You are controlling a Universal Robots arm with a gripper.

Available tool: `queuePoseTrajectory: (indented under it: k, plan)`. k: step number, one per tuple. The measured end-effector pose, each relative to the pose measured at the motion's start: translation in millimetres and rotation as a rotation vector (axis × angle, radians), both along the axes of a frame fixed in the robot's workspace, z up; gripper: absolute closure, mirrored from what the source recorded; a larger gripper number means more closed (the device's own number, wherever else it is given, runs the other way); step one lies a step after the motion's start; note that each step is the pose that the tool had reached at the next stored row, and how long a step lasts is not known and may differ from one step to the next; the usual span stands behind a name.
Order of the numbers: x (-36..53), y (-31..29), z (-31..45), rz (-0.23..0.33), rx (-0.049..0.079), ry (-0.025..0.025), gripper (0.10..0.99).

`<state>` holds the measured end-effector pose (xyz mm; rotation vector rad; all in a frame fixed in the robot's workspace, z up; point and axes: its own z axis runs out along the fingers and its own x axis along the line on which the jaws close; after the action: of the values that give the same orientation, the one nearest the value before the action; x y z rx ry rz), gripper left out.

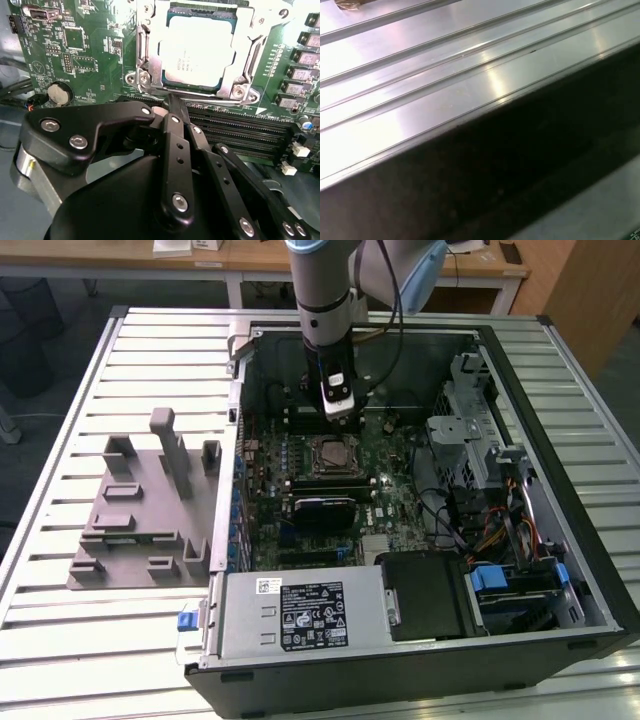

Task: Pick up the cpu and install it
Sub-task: 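Install the first cpu locking lever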

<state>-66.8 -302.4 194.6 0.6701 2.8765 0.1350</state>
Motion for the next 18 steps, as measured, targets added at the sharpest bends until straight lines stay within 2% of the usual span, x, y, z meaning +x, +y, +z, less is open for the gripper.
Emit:
queuePoseTrajectory:
  k: [3, 12, 15, 18]
  plan:
    - [0.1, 0.1, -0.9, 0.0, -0.003, -0.0017, 0.98]
    - [0.1, -3.1, -1.0, 0.0, -0.001, -0.0017, 0.98]
    - [0.1, -3.3, -1.2, 0.0, 0.006, -0.0017, 0.98]
    - [0.1, -3.2, -1.3, 0.001, 0.02, -0.0018, 0.98]
